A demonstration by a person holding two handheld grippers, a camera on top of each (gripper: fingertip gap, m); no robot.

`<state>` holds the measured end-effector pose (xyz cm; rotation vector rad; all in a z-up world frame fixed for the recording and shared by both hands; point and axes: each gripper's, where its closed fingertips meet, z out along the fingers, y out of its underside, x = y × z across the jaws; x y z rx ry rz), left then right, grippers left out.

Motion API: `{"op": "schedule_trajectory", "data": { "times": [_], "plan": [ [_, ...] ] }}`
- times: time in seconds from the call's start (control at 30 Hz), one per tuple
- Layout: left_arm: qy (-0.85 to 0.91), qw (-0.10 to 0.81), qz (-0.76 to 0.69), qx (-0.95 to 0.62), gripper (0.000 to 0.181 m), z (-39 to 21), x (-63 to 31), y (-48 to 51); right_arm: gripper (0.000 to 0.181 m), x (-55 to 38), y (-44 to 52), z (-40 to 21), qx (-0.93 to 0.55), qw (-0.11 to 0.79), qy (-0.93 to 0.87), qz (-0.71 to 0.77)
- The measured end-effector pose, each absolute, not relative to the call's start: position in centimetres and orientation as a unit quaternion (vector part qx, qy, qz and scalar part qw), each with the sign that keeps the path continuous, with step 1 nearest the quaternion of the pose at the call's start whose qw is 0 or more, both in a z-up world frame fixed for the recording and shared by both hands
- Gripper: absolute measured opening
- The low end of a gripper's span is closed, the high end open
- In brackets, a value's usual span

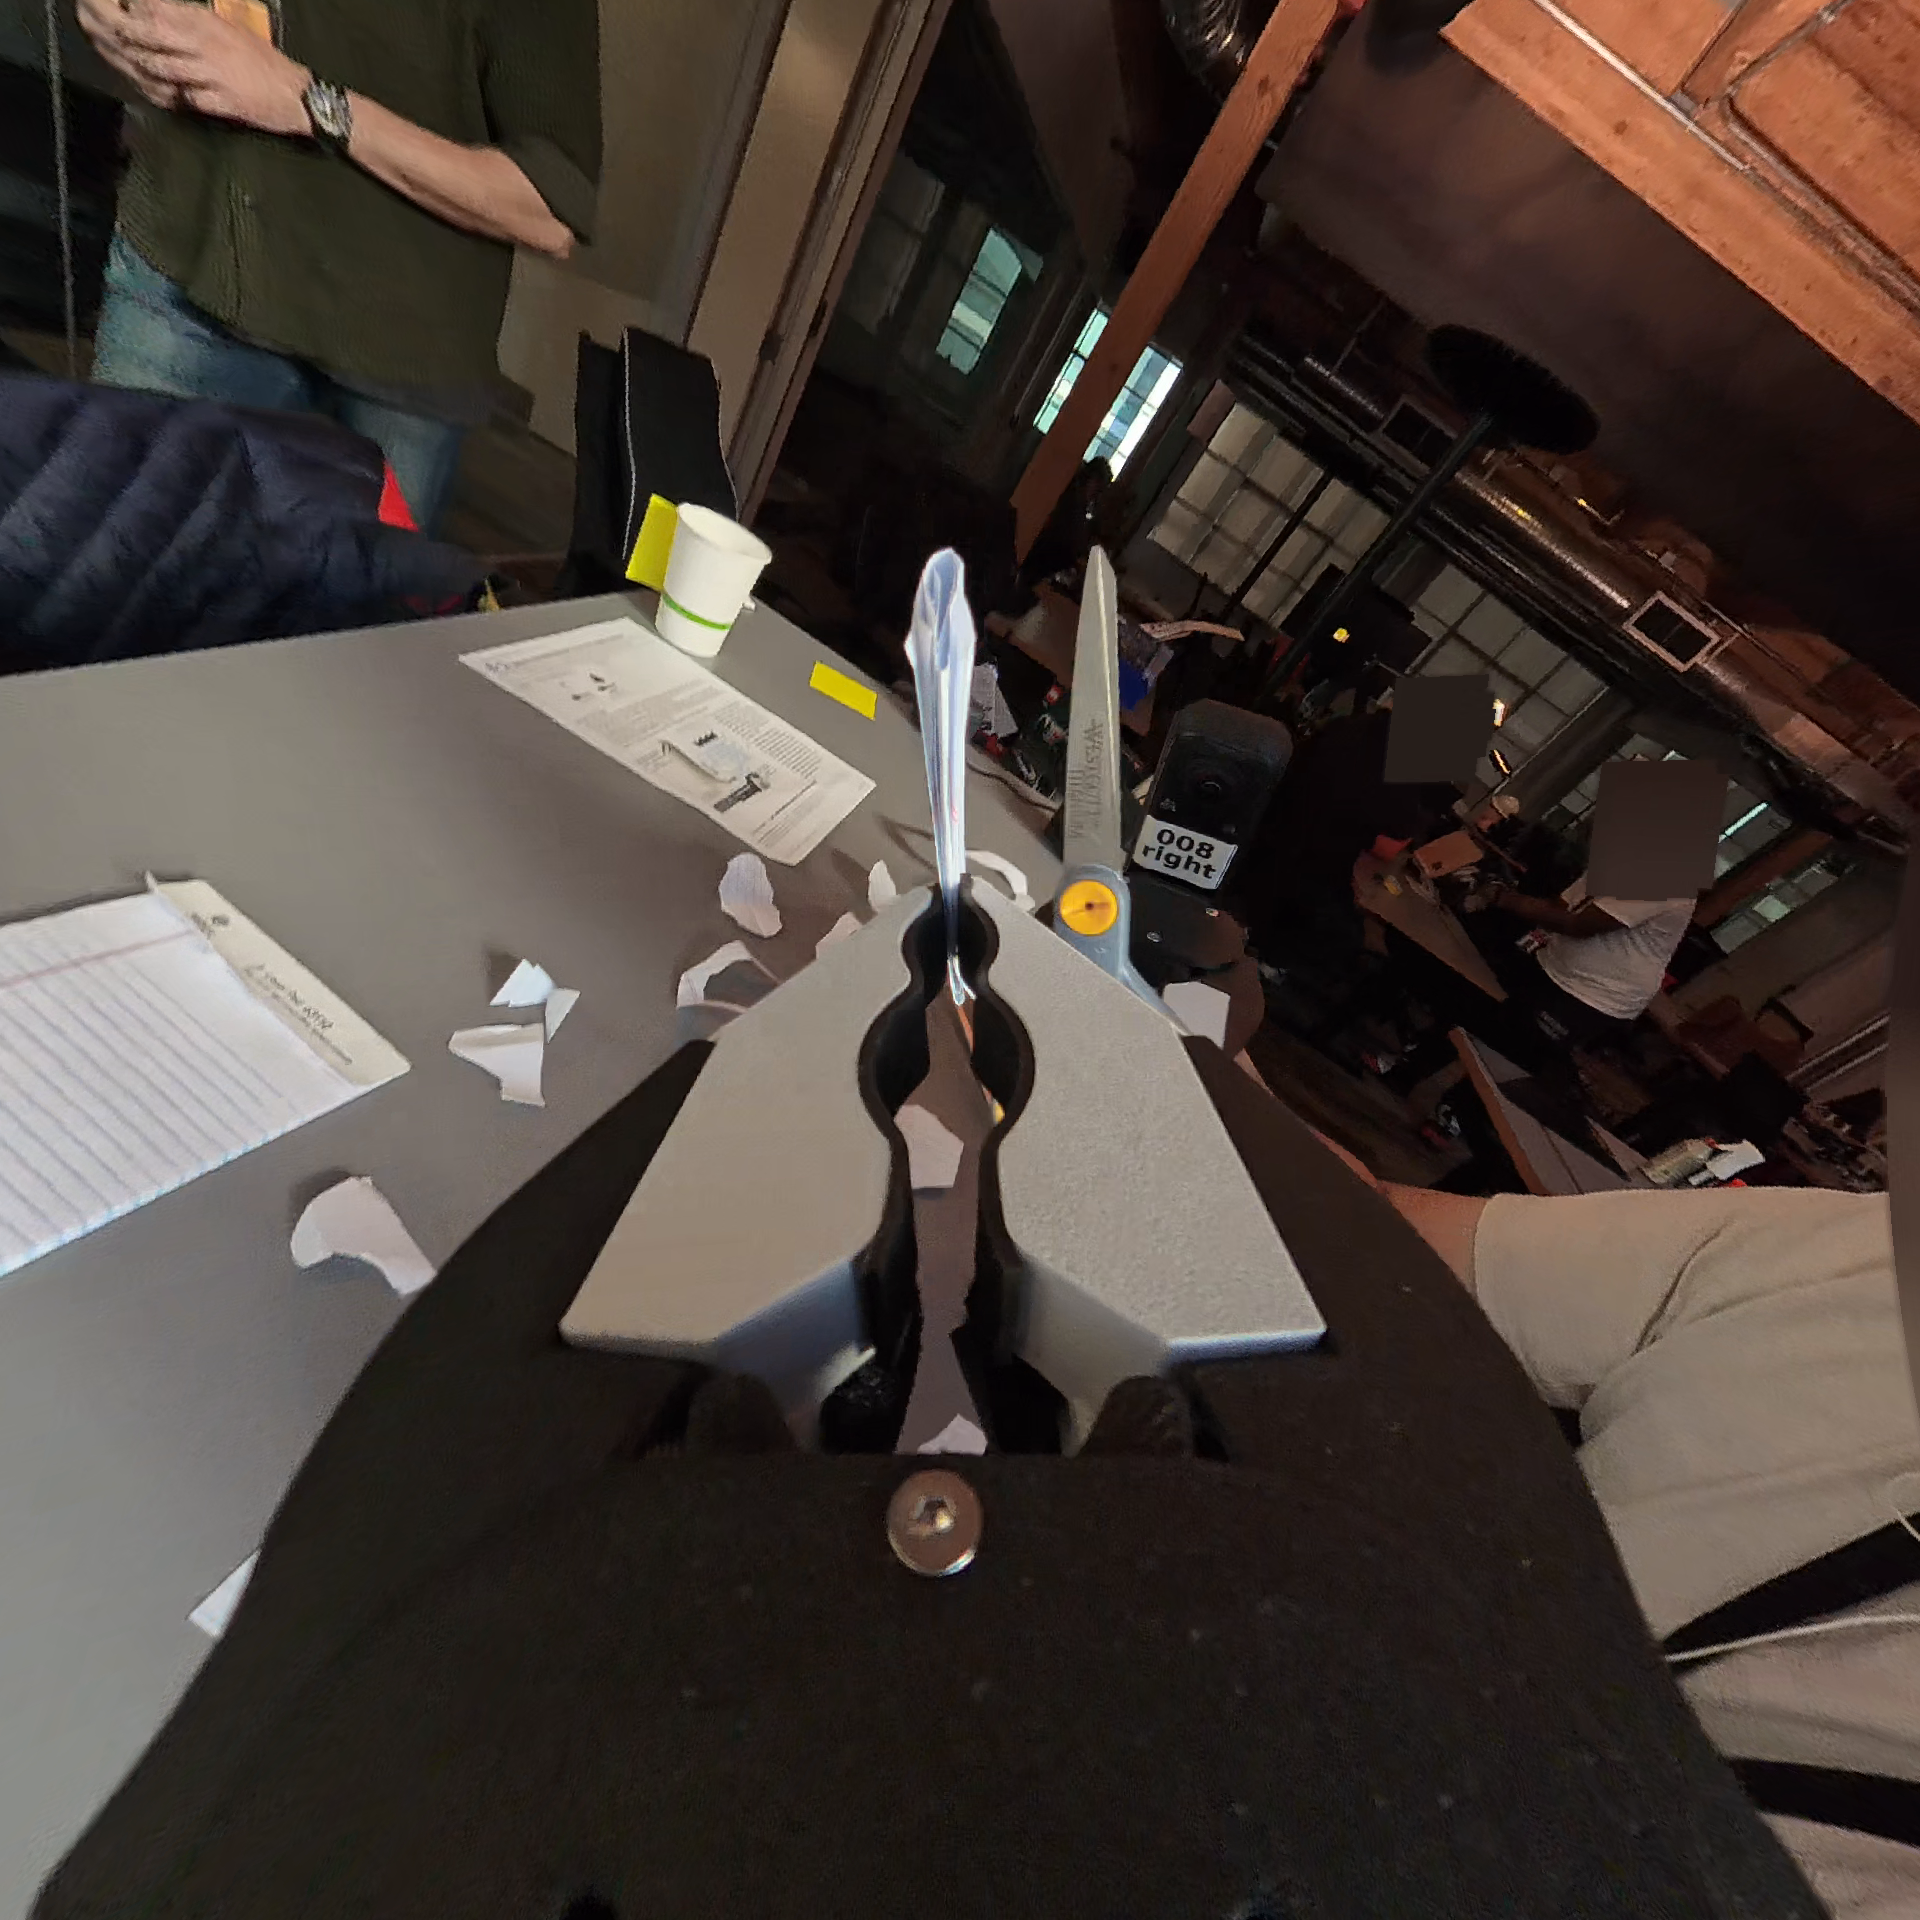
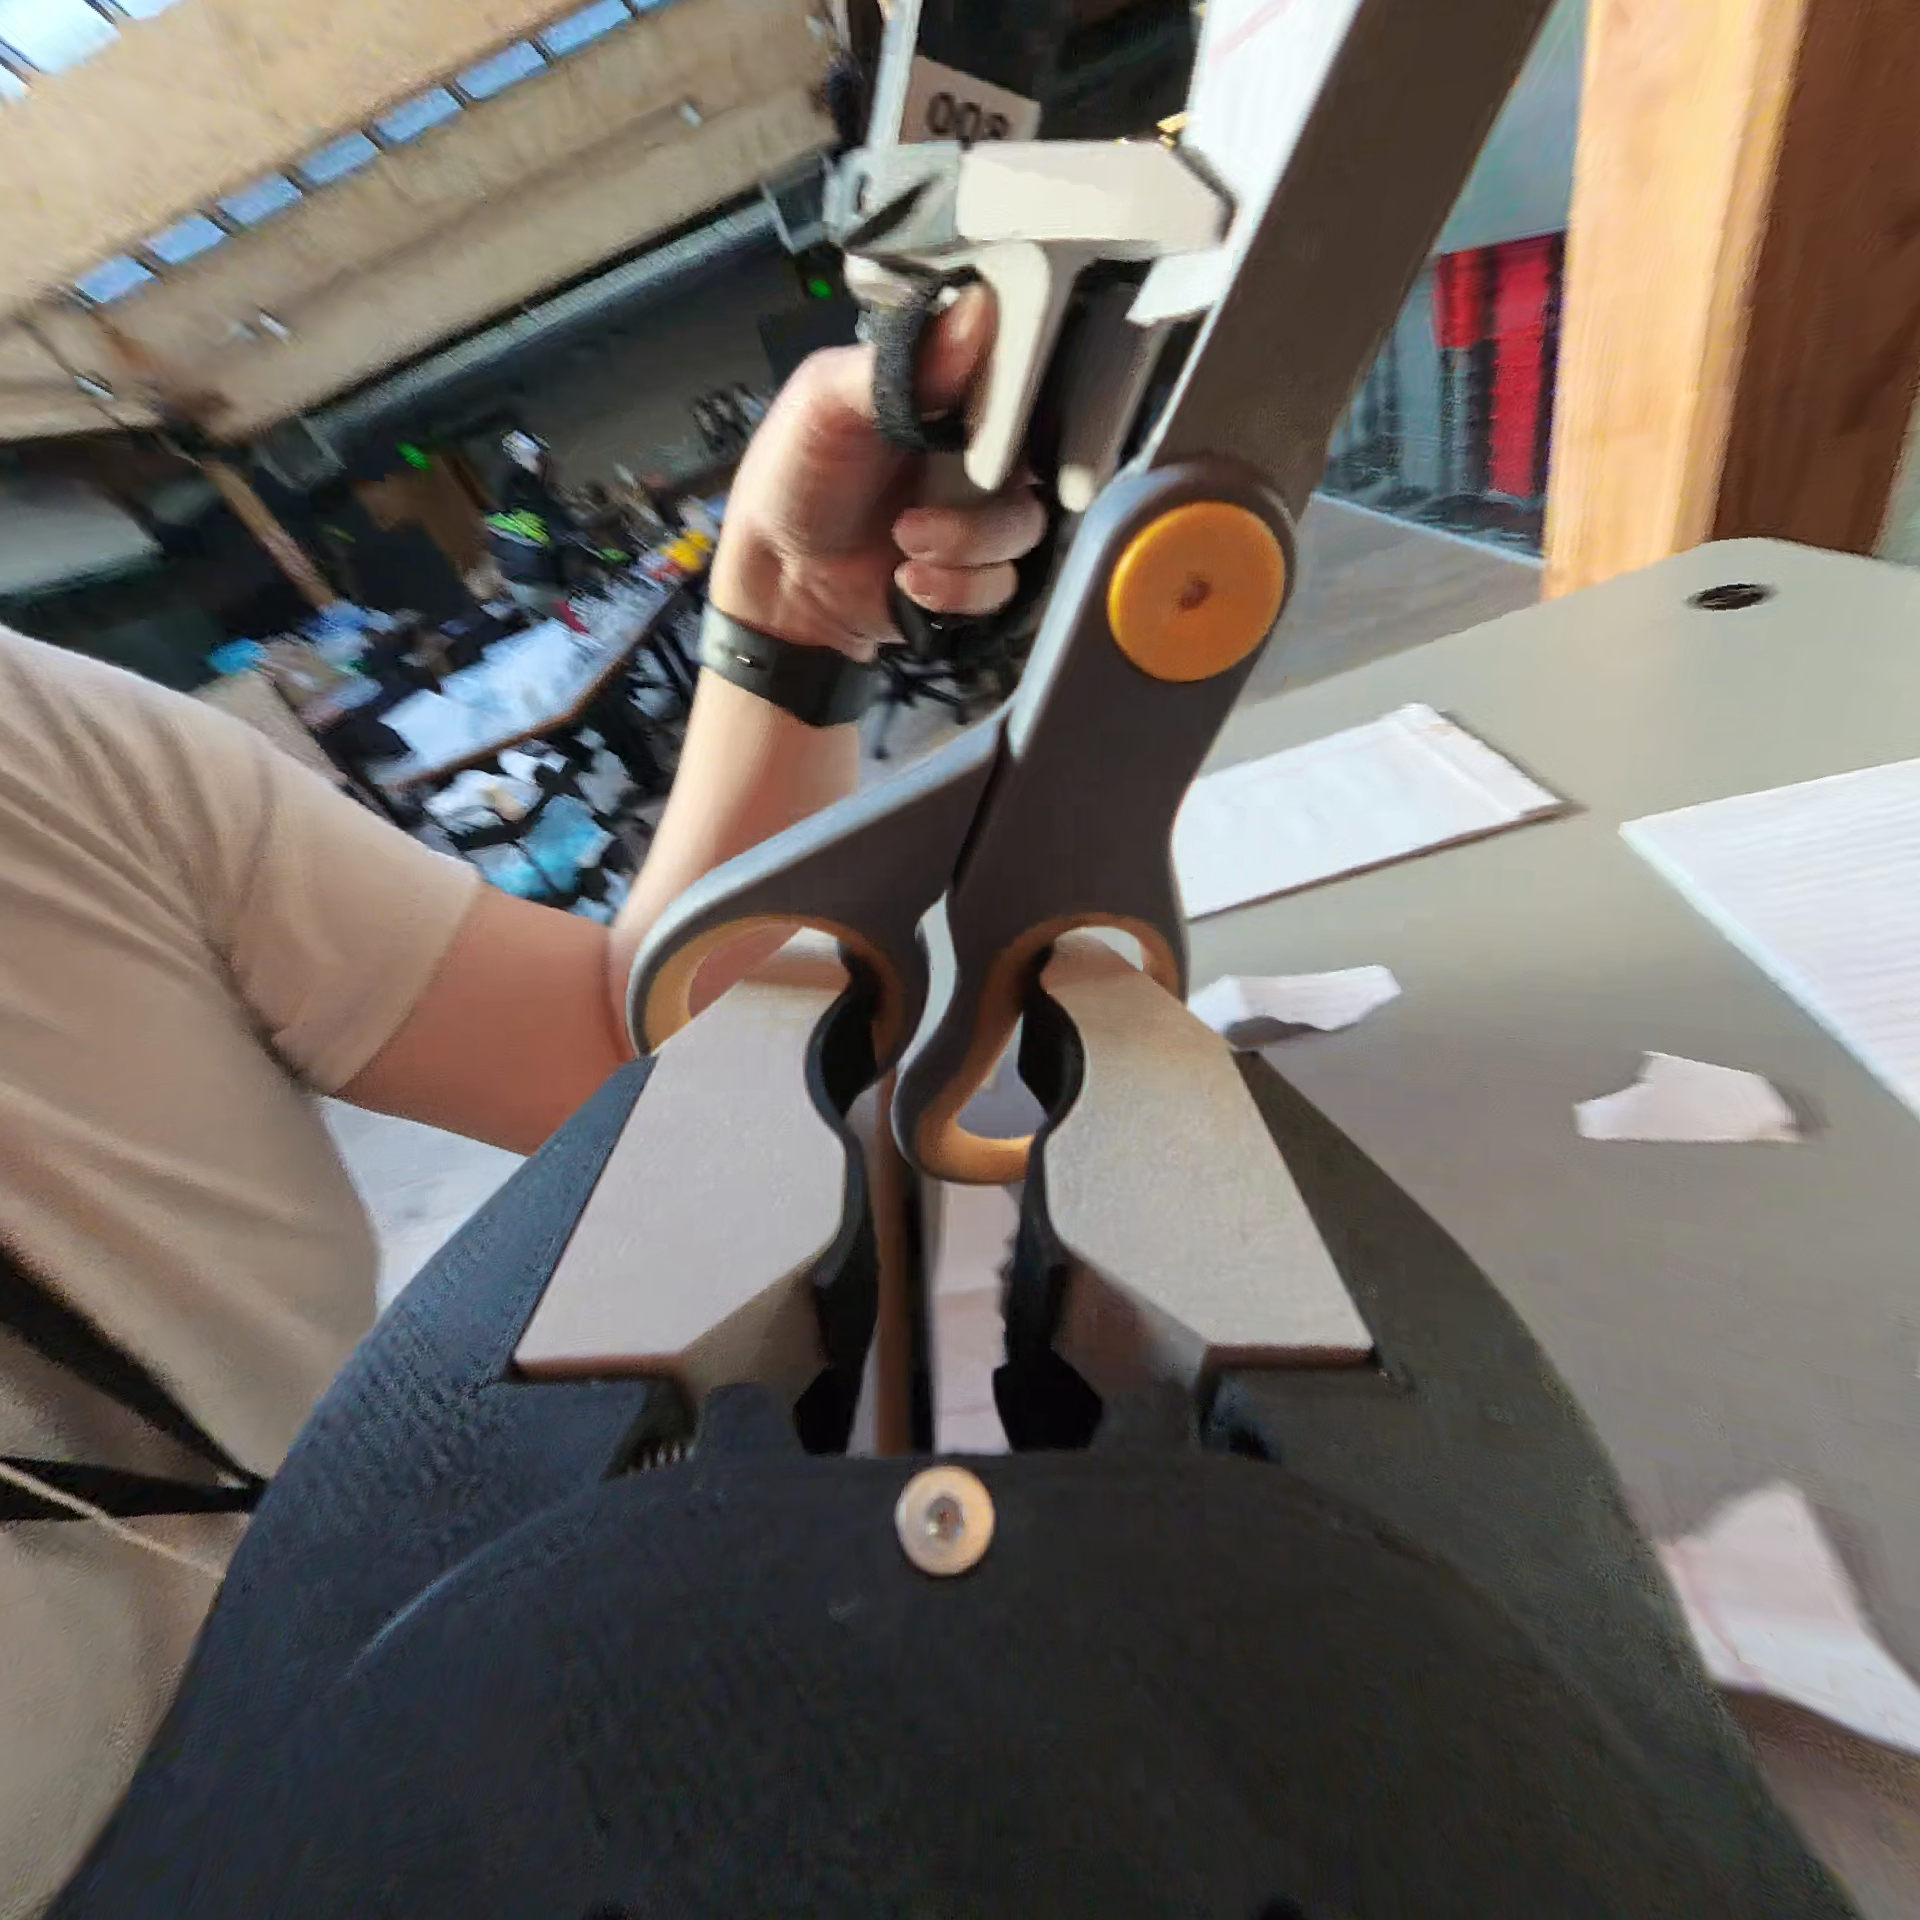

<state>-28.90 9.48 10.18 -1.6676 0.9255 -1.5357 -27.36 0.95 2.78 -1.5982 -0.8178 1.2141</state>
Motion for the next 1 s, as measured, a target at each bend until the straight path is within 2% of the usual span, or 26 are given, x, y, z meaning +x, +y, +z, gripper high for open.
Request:
{"op": "schedule_trajectory", "data": {
  "times": [0.07,0.2,0.4,0.47,1.0],
  "plan": [
    [0.354,0.324,-0.572,-0.665,0.000,8.7,-29.3,10.2,0.020,-28.0,0.6,3.5,-0.612,0.452,-0.299,0.576],
    [0.346,0.323,-0.564,-0.677,0.000,8.3,-30.1,10.6,0.024,-28.3,2.5,1.3,-0.646,0.437,-0.332,0.530],
    [0.336,0.333,-0.540,-0.696,0.000,7.8,-30.7,11.3,0.029,-29.4,1.7,2.4,-0.598,0.393,-0.319,0.621],
    [0.336,0.335,-0.537,-0.698,0.000,7.7,-30.6,11.4,0.039,-29.0,2.3,1.8,-0.611,0.393,-0.312,0.612],
    [0.351,0.277,-0.541,-0.713,0.000,5.4,-28.5,11.3,0.039,-27.9,1.0,0.4,-0.623,0.376,-0.314,0.610]
  ]
}}
